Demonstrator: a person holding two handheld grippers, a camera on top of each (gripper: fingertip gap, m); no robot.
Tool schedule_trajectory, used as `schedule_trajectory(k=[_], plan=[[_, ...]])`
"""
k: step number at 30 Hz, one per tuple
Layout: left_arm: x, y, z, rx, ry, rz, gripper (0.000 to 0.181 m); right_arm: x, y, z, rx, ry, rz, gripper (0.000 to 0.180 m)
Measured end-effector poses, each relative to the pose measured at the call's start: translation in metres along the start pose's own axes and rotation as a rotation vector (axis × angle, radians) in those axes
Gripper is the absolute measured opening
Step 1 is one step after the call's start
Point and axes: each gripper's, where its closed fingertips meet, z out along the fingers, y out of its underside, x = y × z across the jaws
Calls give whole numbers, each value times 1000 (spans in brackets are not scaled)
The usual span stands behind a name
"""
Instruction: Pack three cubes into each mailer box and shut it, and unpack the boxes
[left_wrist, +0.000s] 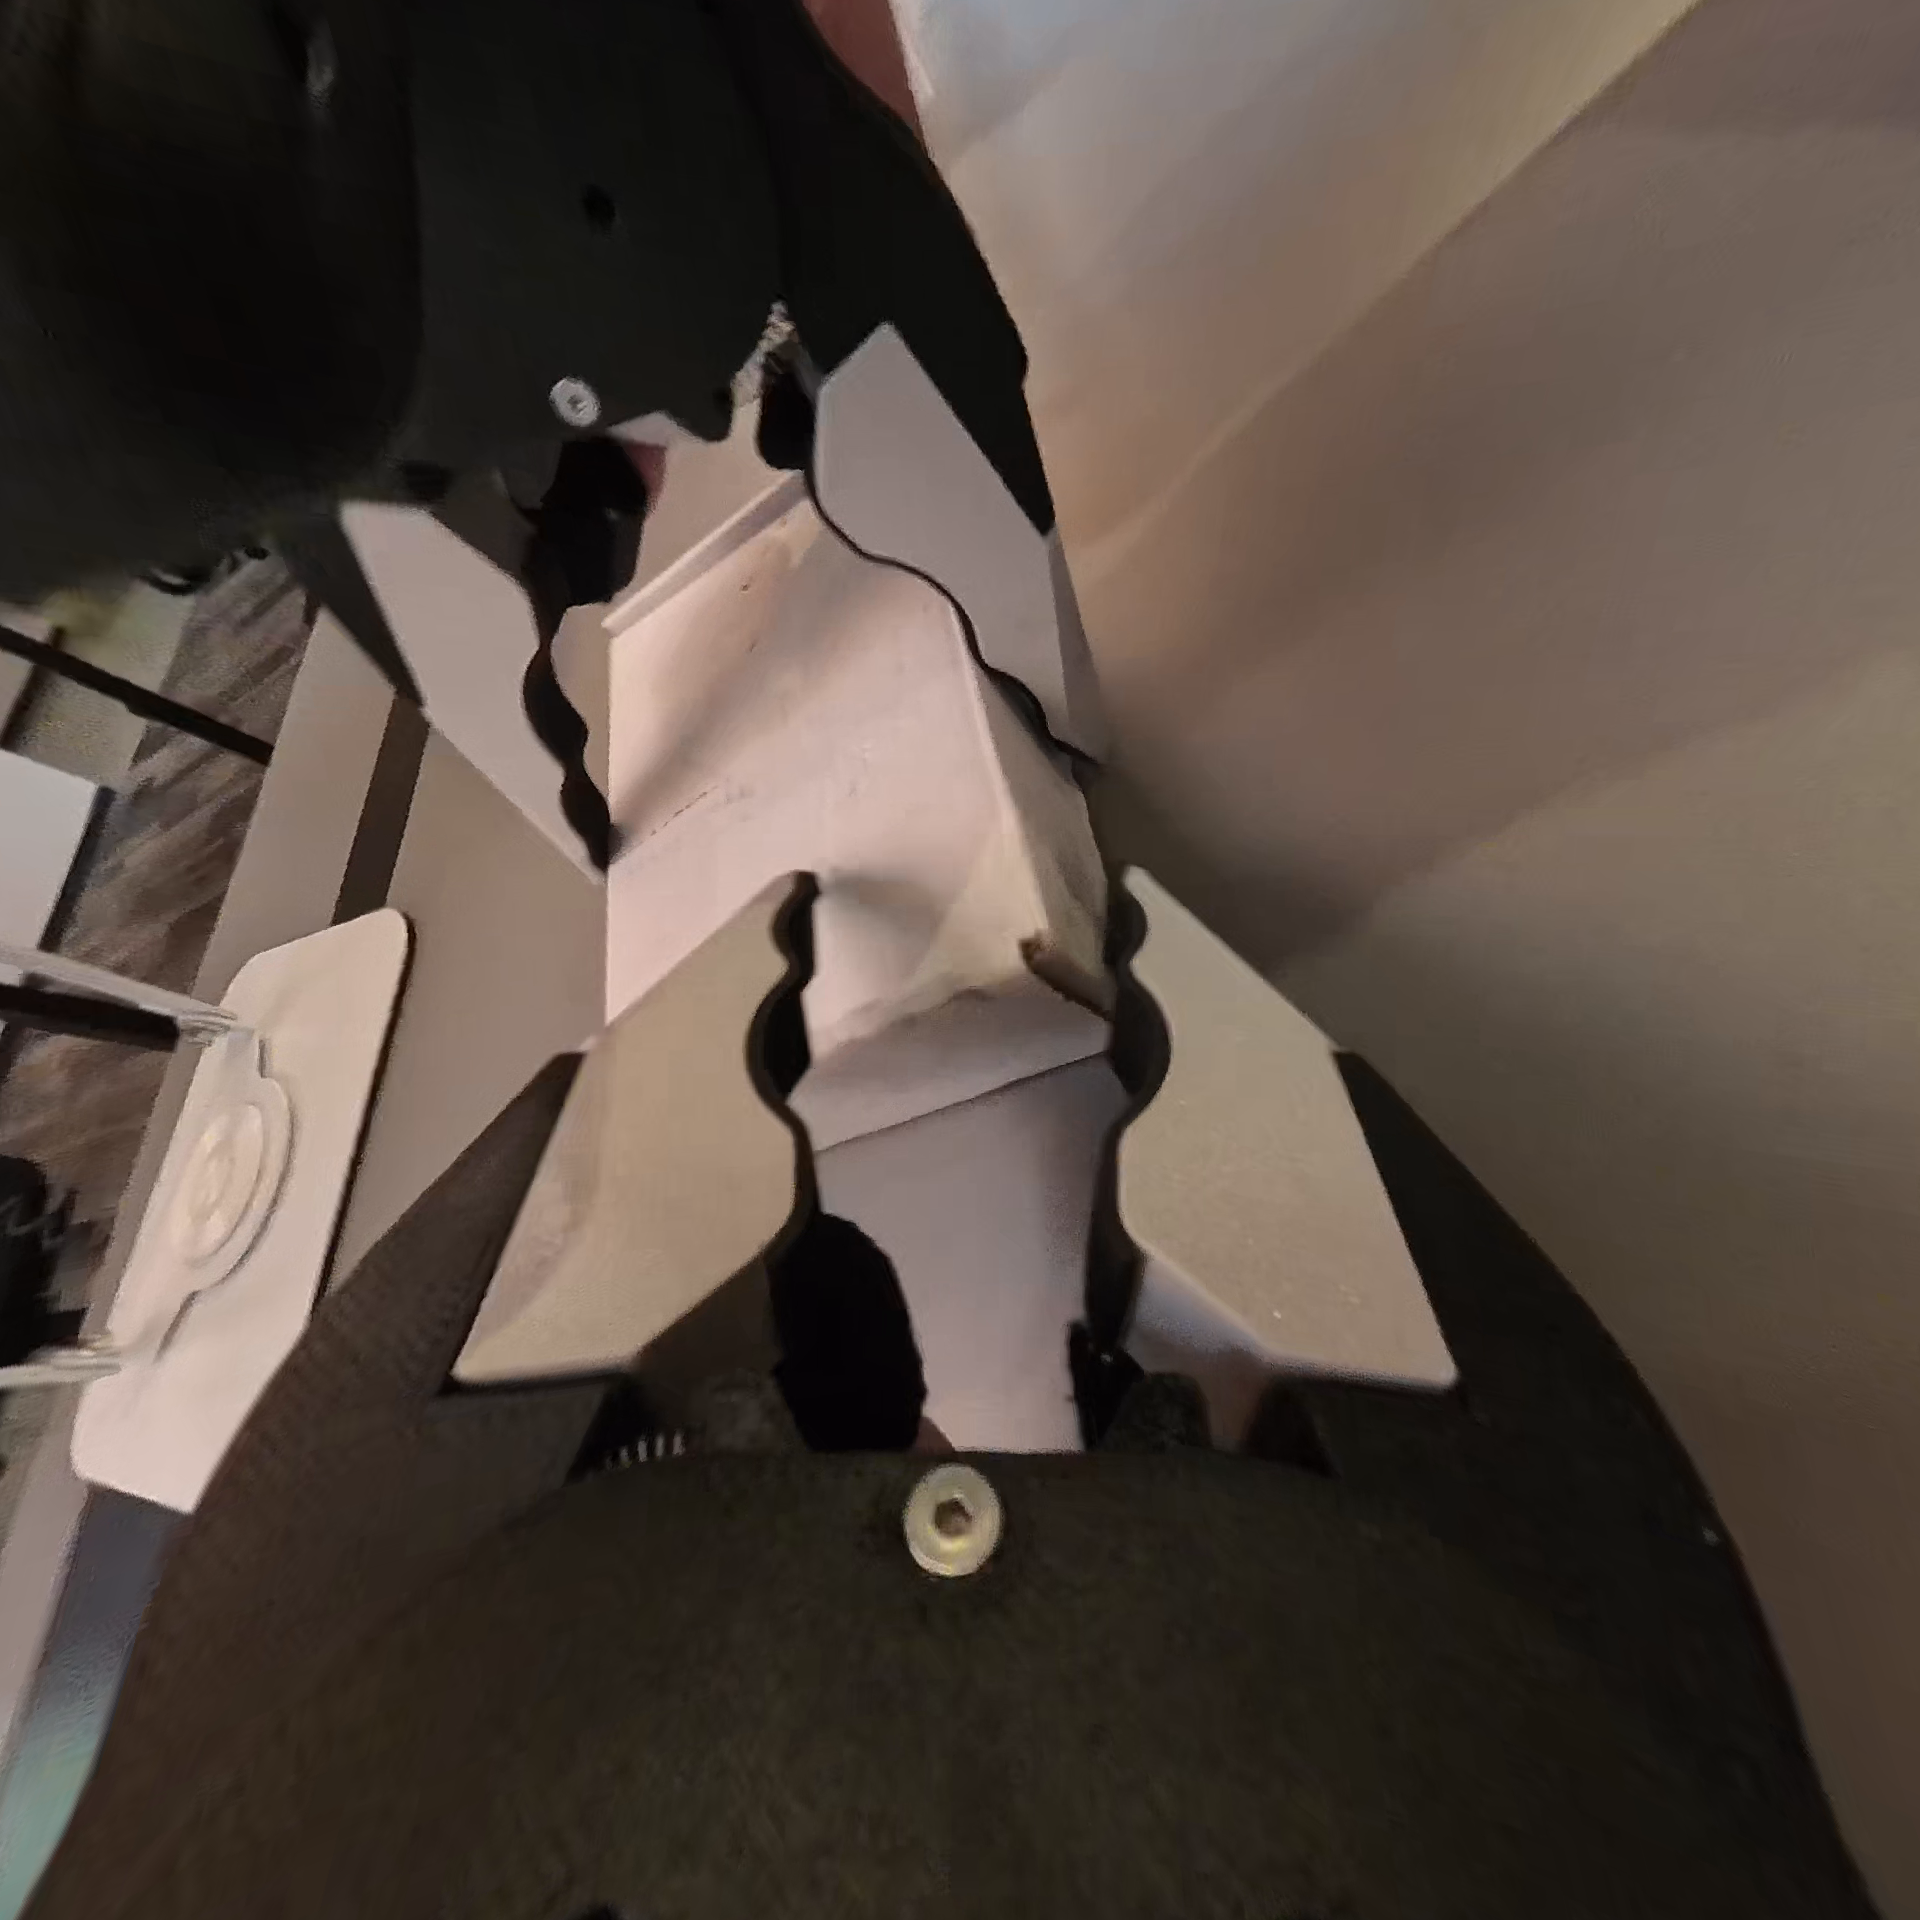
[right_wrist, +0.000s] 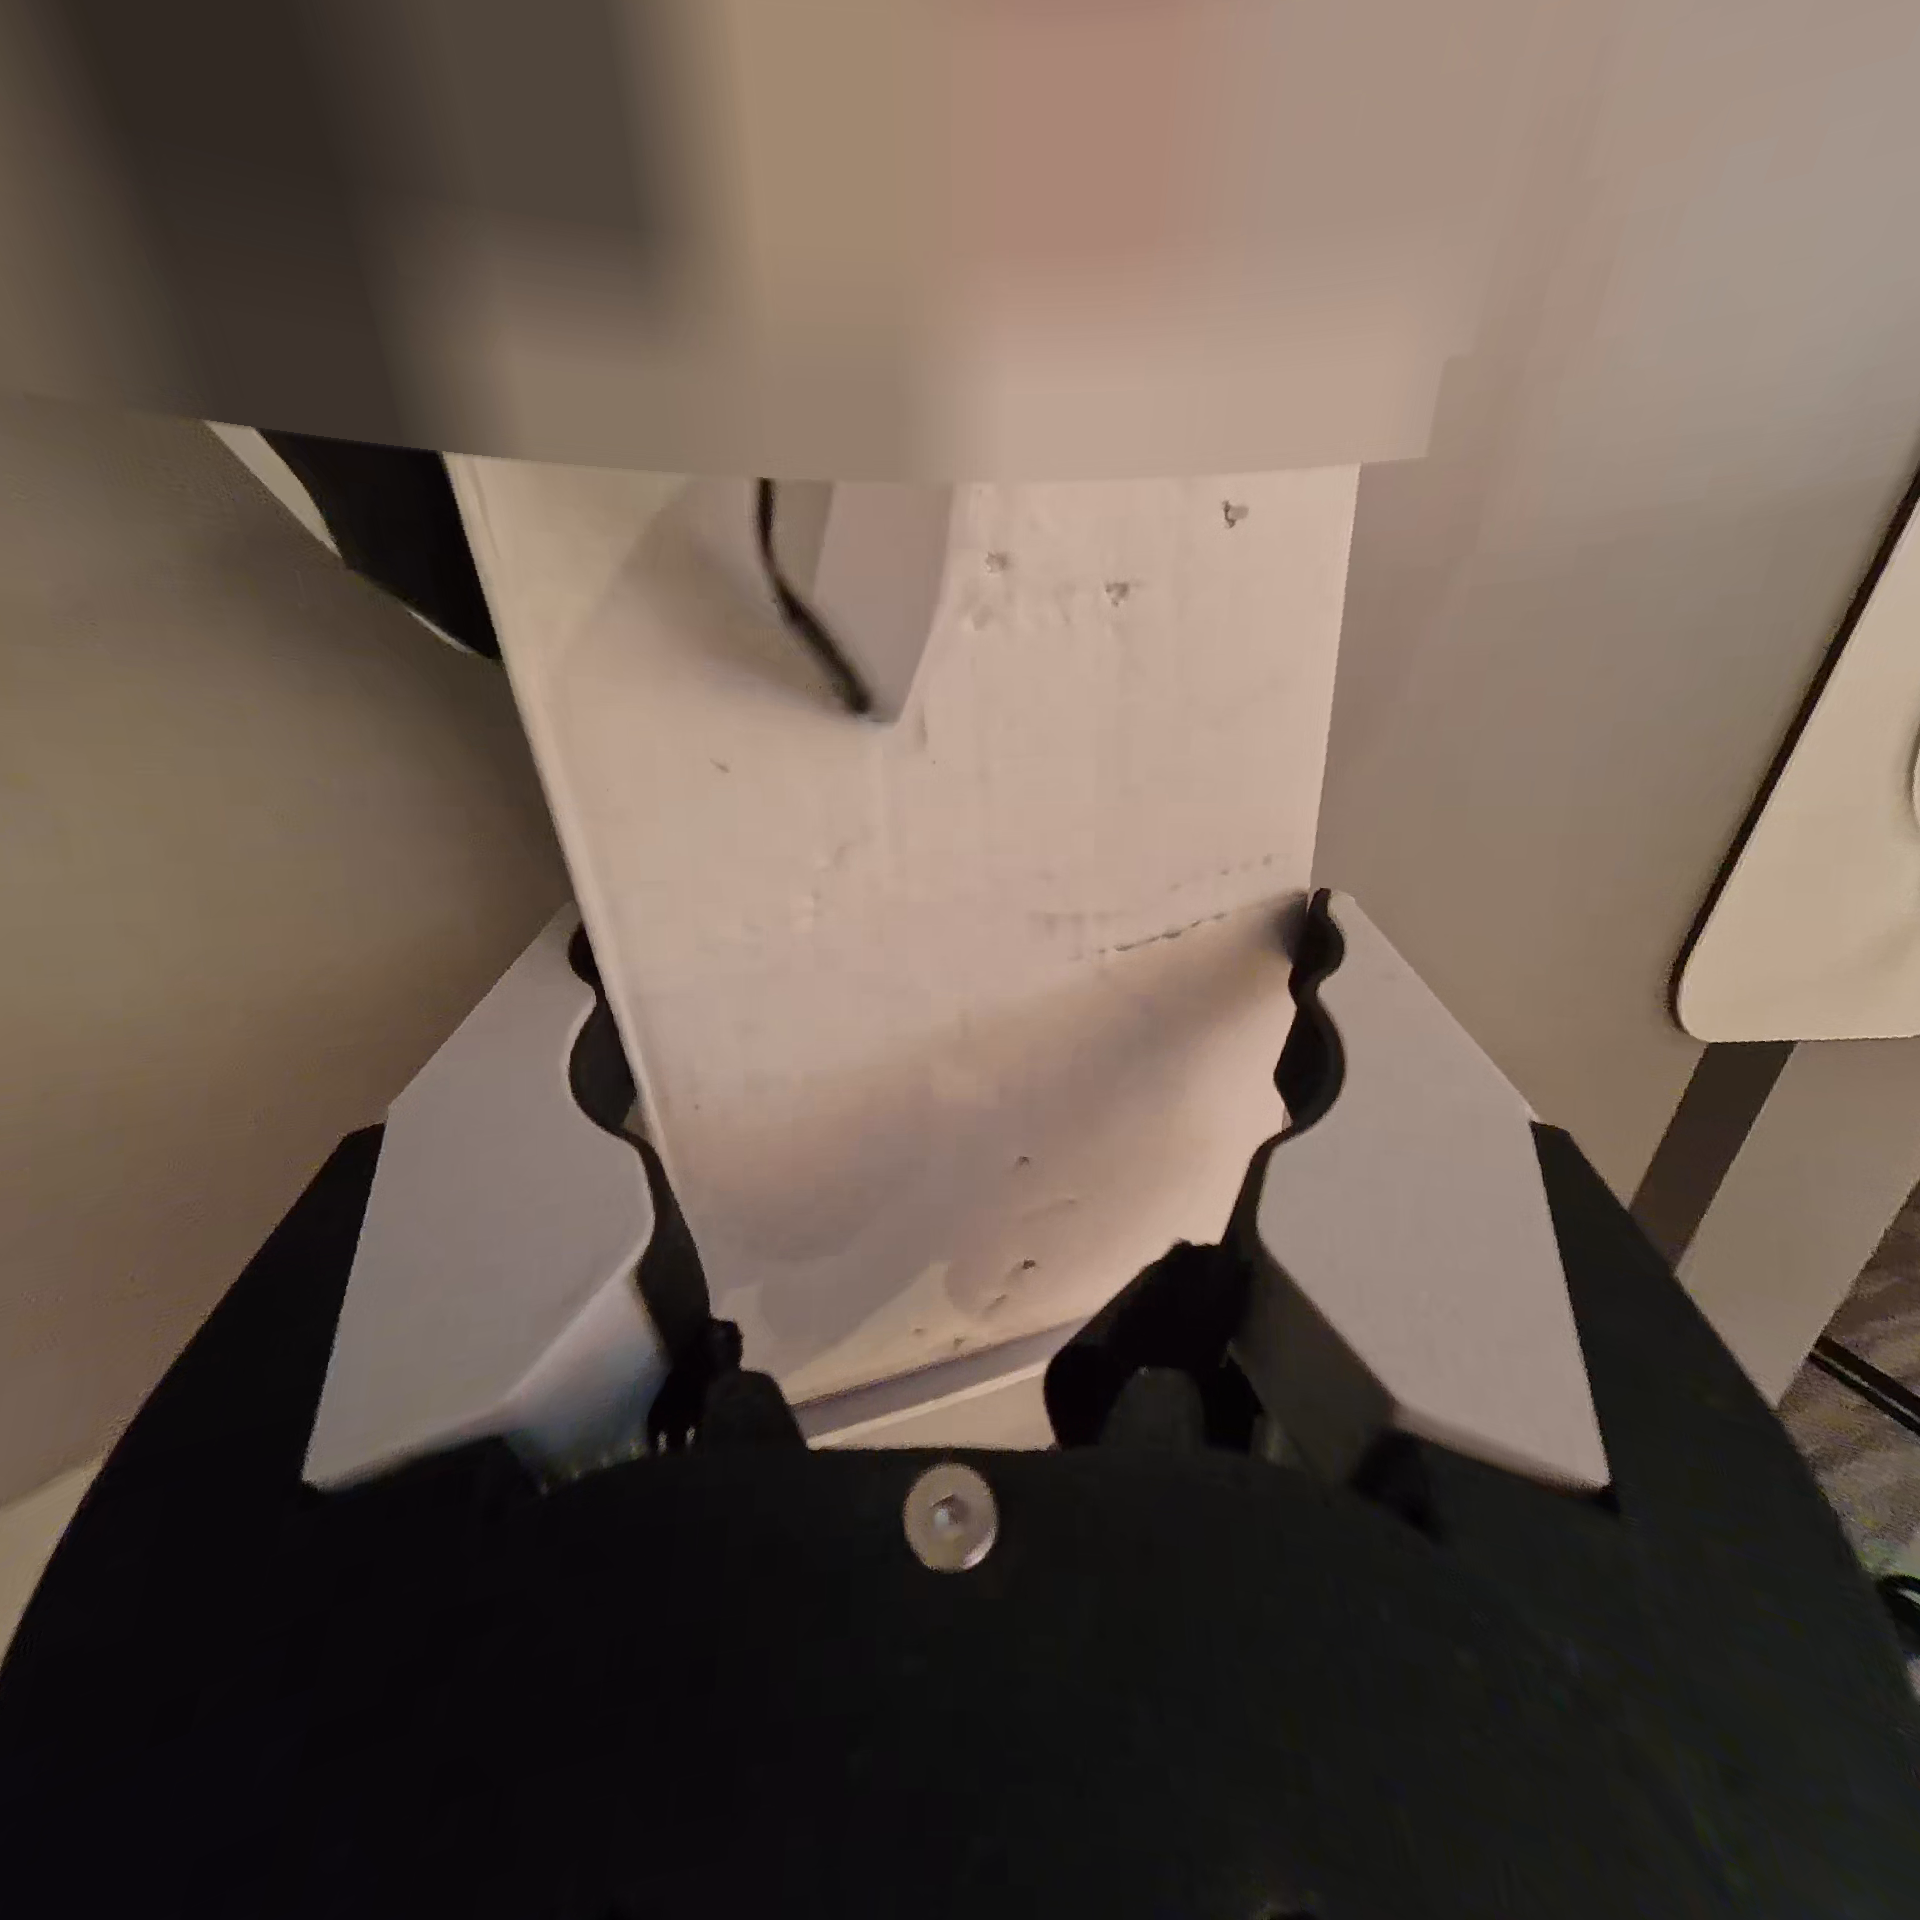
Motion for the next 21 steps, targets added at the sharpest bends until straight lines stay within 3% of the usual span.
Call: schedule_trajectory(k=[4,8,11,16,21], plan=[[-33,-11,-25,246,-103,-202,71,4,5,-17,92,-25,87,126],[-68,-12,-46,400,-252,-330,54,28,24,-60,144,41,129,126],[-82,4,-47,380,-327,-370,37,56,52,-105,143,151,126,126],[-79,7,-30,296,-334,-310,14,117,152,-179,-59,366,96,125],[-80,5,-20,268,-347,-269,18,158,268,-198,-333,408,120,126]])
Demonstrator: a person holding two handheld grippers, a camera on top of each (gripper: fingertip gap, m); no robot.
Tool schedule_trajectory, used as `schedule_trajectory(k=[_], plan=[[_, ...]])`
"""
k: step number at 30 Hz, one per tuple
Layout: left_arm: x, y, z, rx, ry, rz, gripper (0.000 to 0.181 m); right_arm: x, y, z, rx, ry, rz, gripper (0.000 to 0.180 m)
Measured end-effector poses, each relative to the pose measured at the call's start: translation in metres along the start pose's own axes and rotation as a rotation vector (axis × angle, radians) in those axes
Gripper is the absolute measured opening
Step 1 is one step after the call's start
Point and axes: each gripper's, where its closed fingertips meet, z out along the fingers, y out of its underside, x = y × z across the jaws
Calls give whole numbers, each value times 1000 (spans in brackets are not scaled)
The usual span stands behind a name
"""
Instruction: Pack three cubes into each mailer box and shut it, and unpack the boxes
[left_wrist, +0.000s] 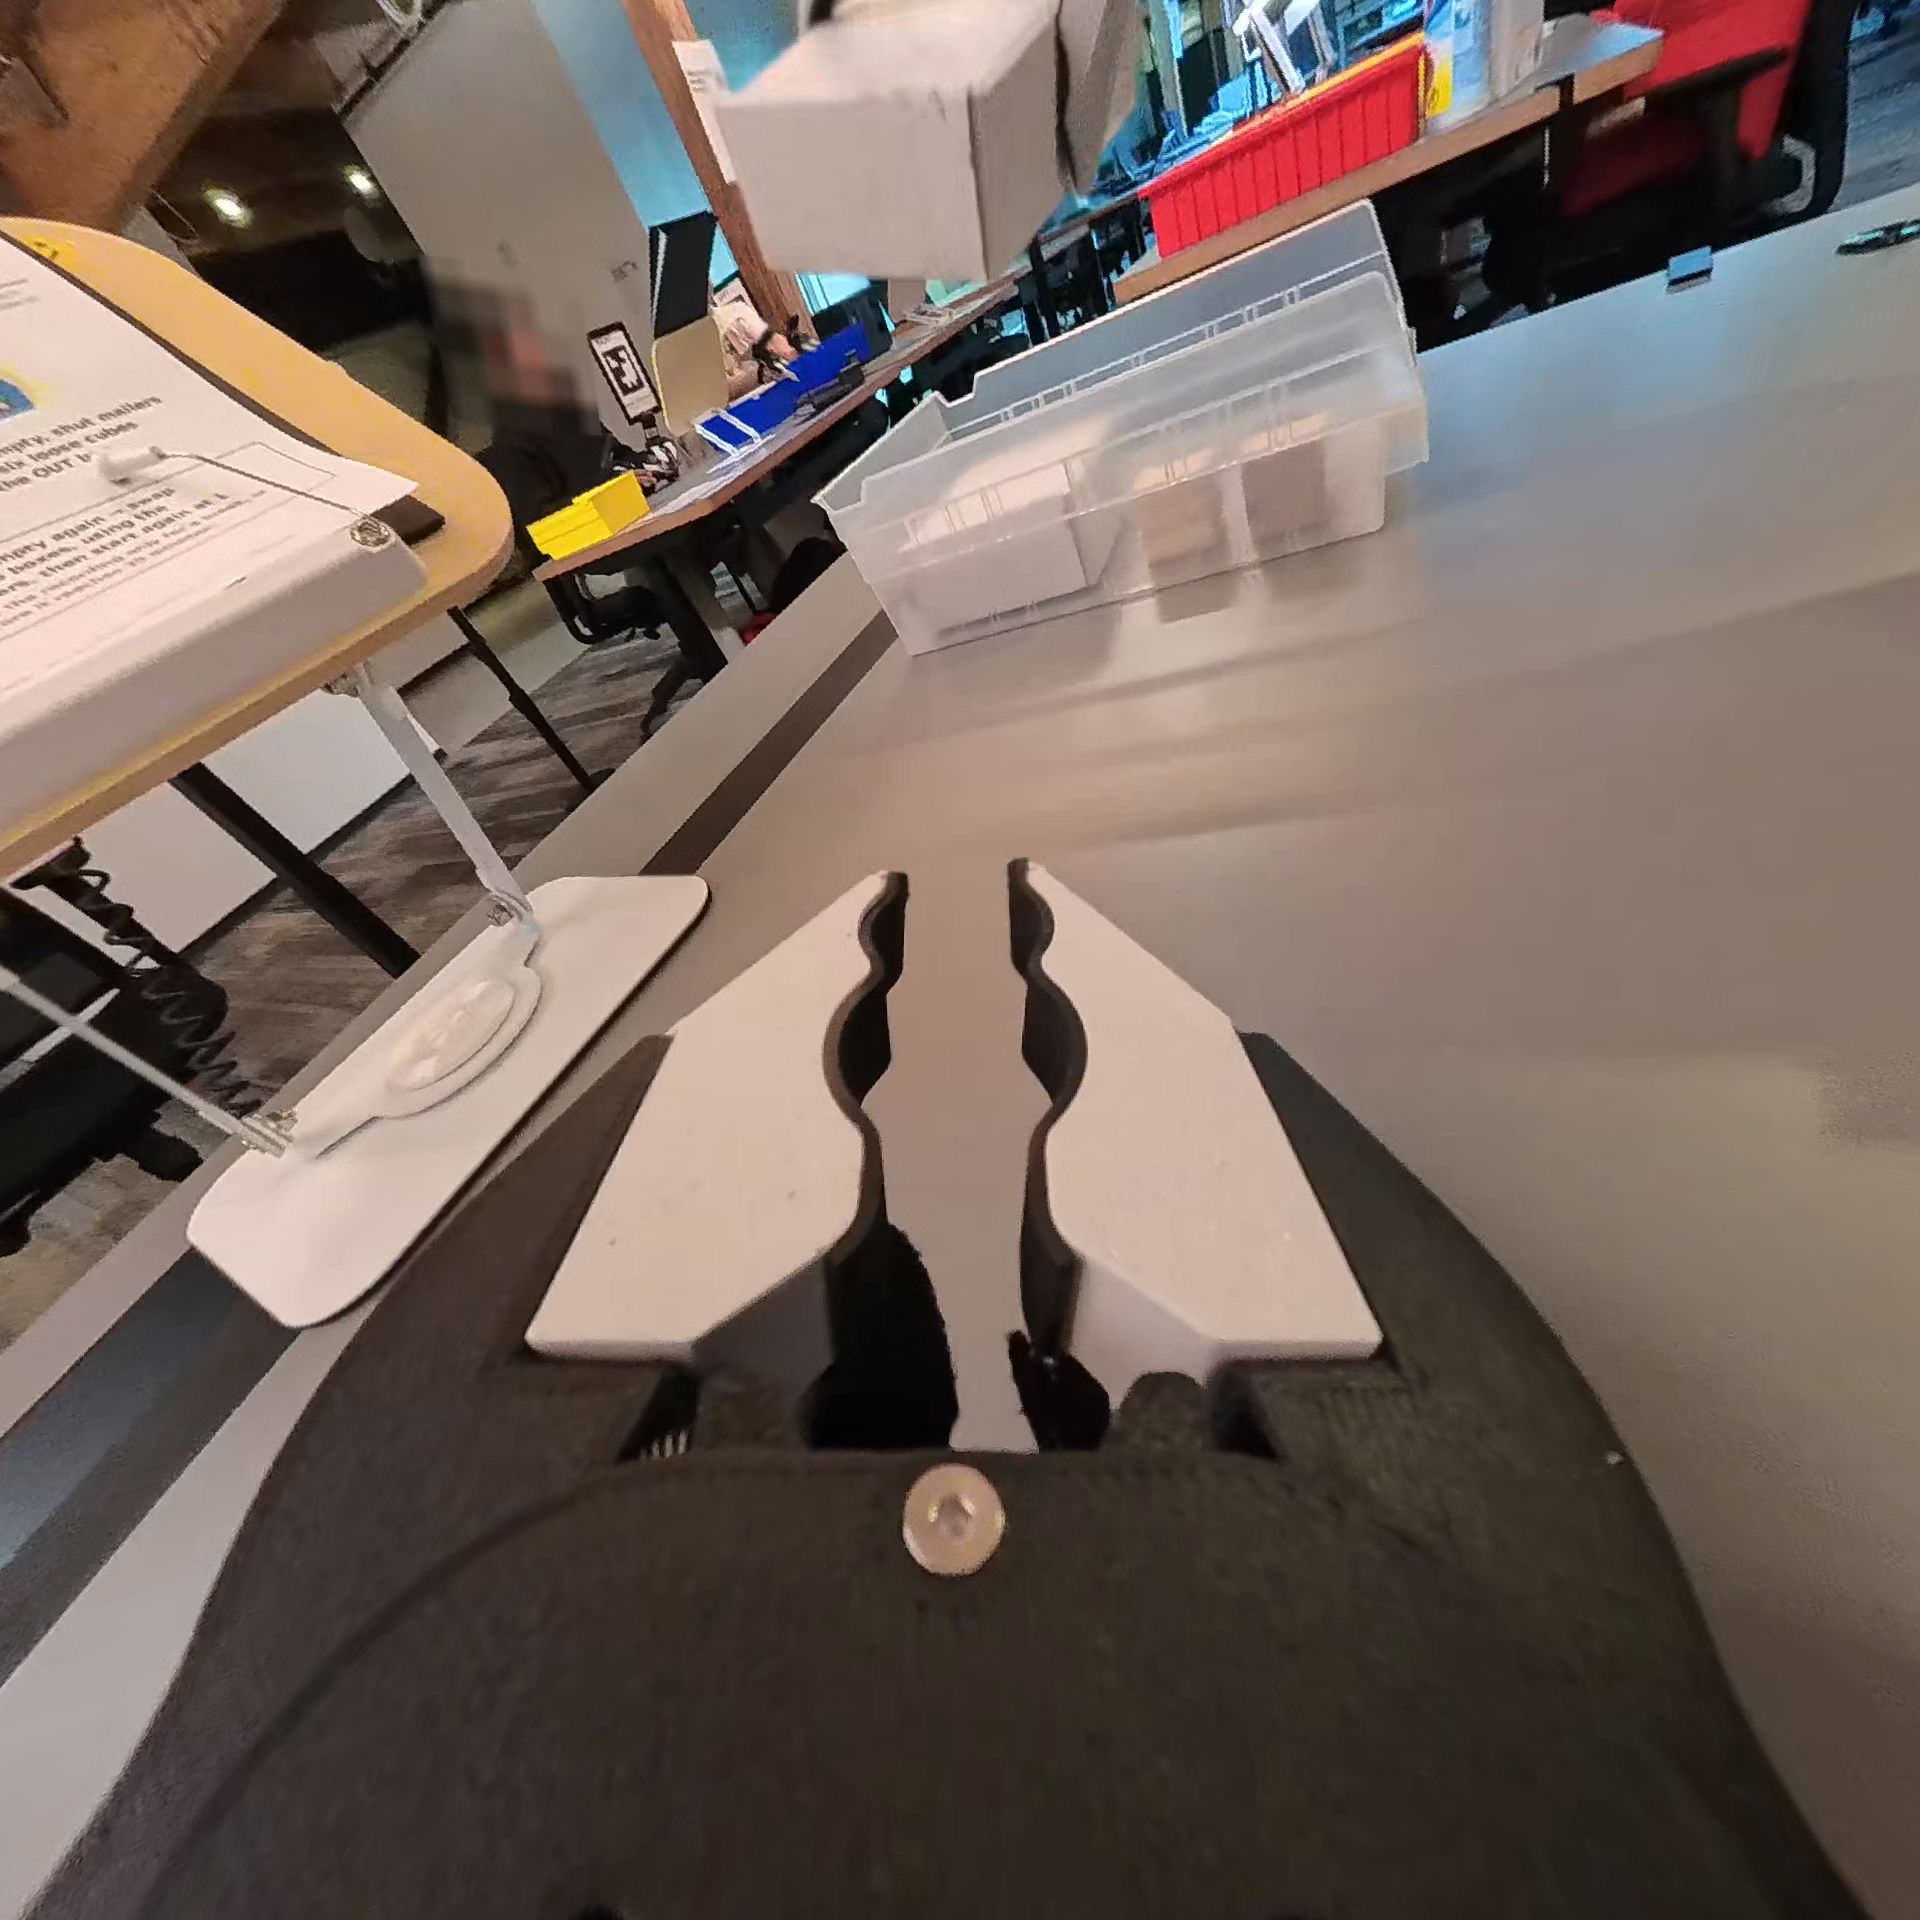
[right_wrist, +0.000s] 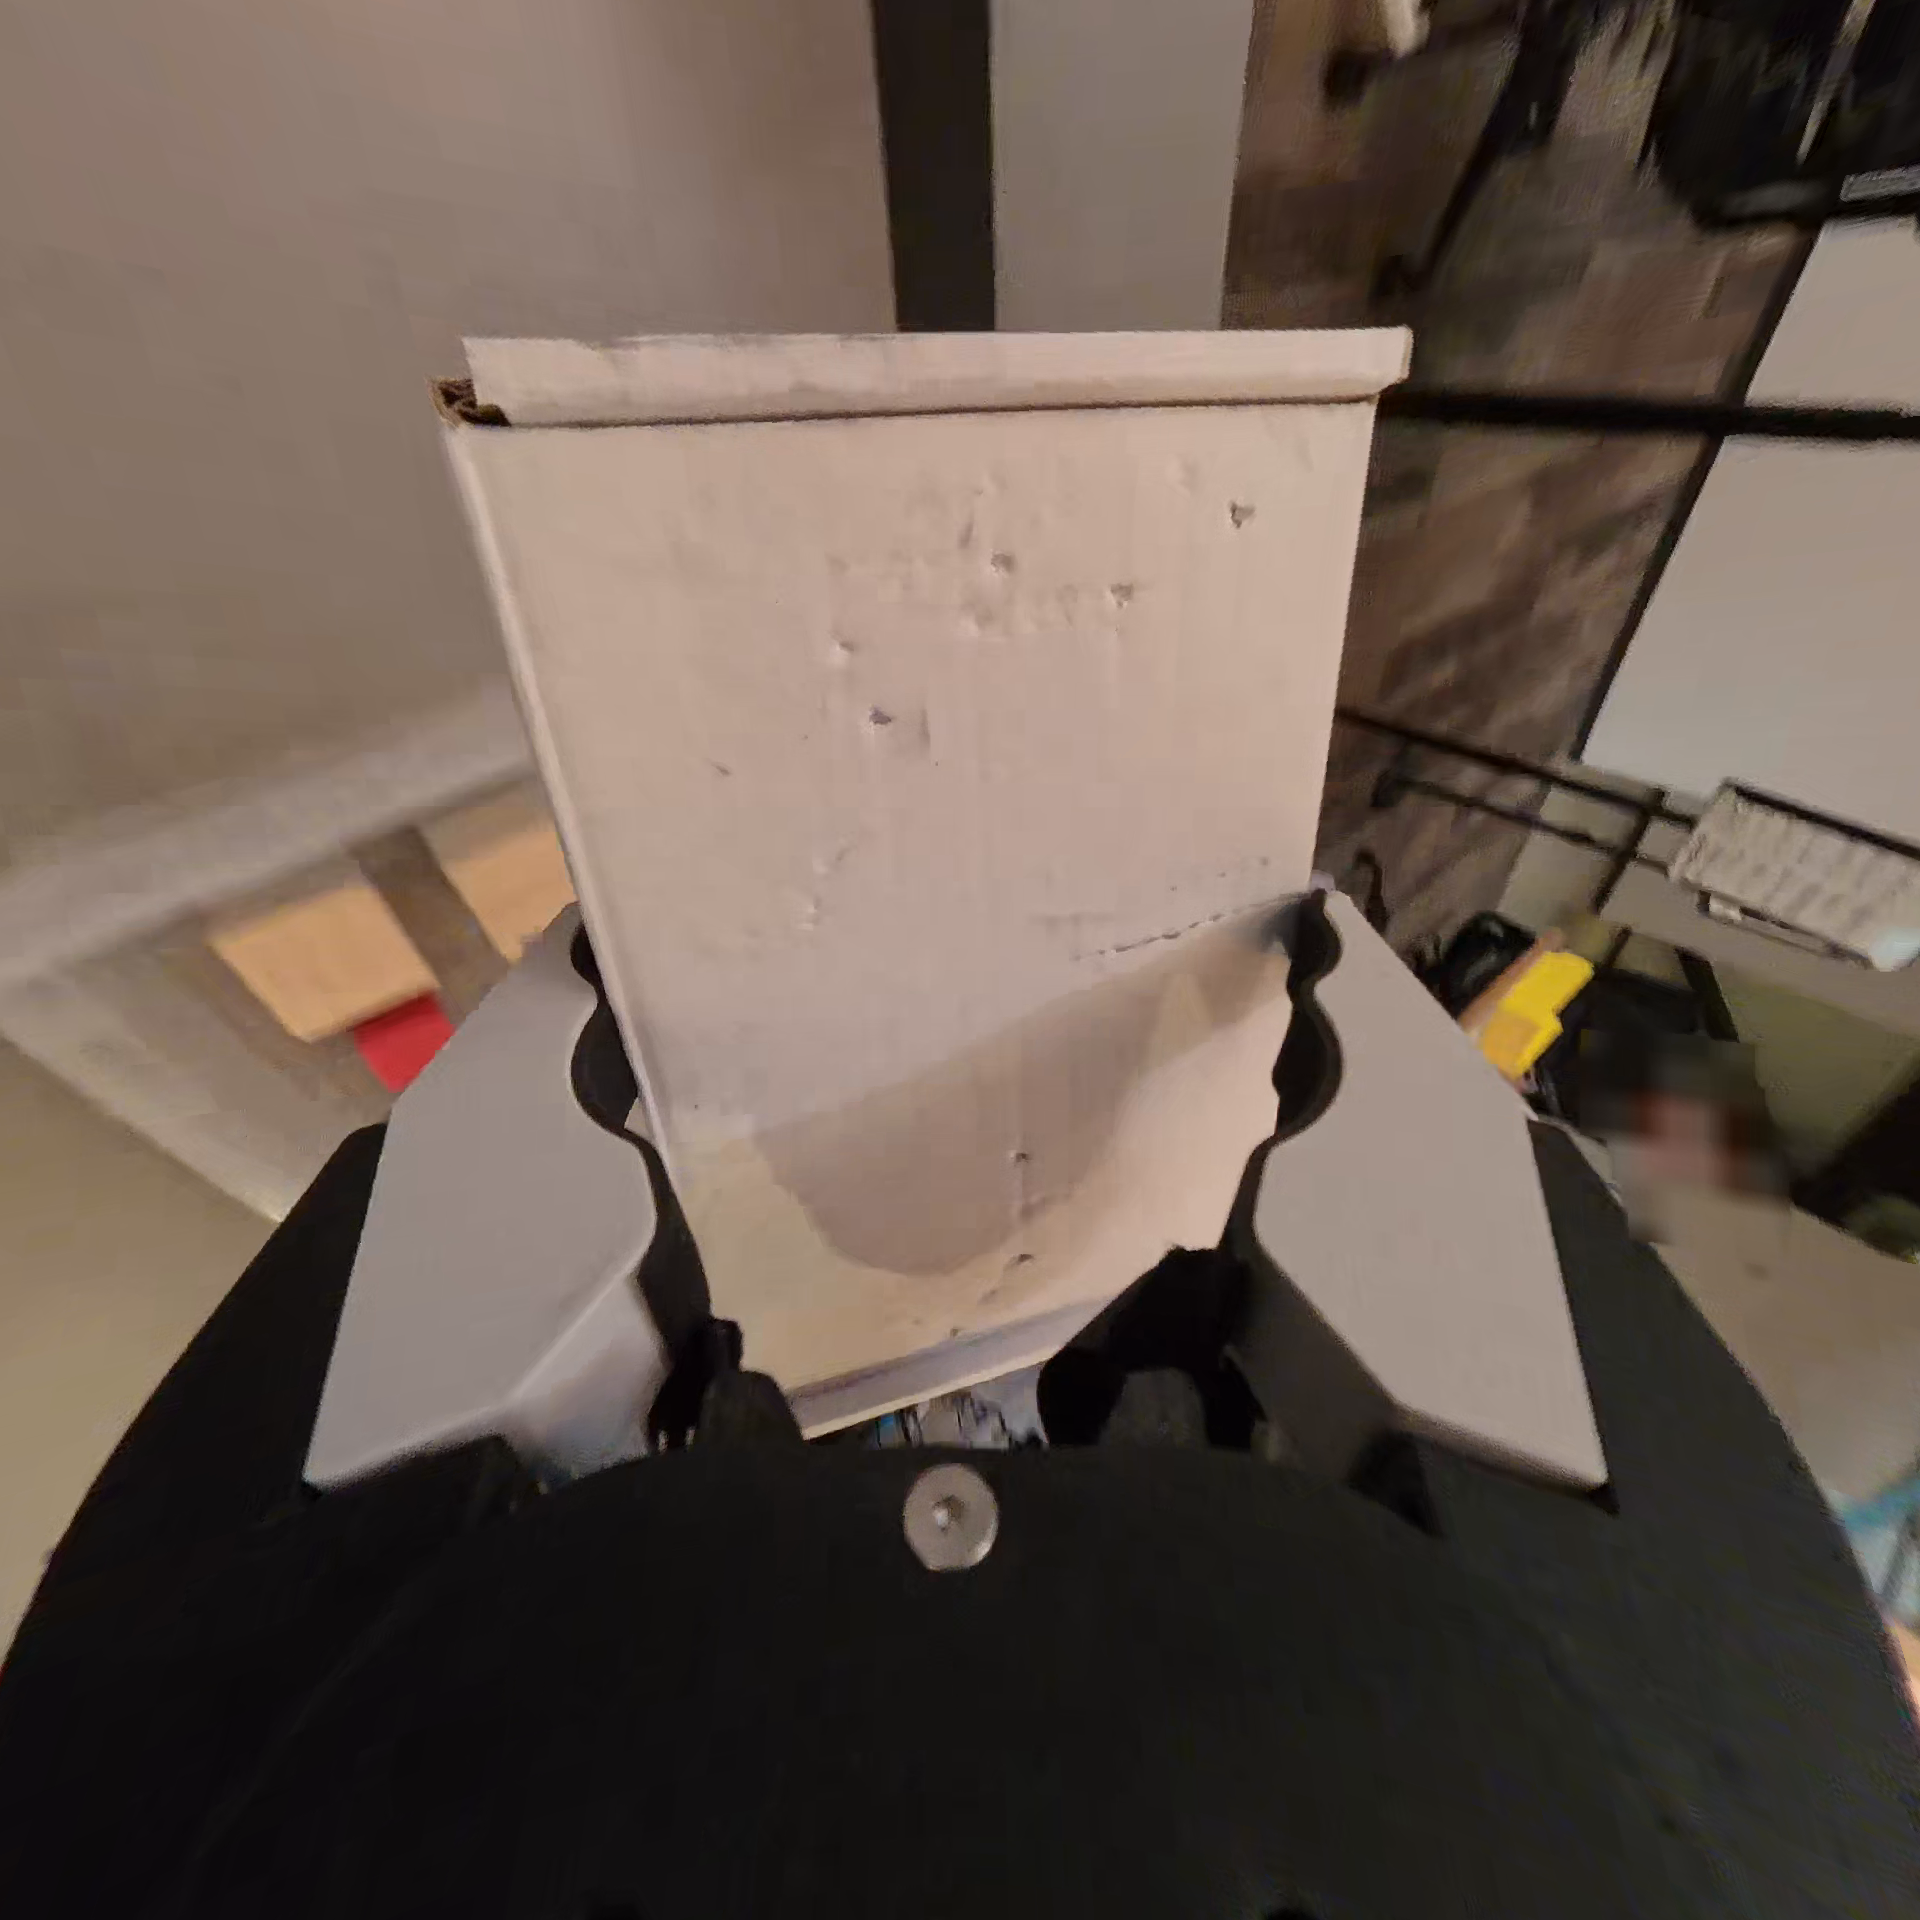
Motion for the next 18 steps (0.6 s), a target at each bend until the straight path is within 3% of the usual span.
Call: schedule_trajectory(k=[6,10,13,18], plan=[[-1,0,11,-4,12,-5,20,-4,67,62,-208,-94,-98,125],[1,1,16,-13,20,15,18,-24,63,97,-161,-210,-132,127],[1,1,18,-16,23,22,20,-26,66,120,-190,-202,-192,127],[1,1,18,-14,29,13,23,-6,65,116,-201,-128,-165,134]])
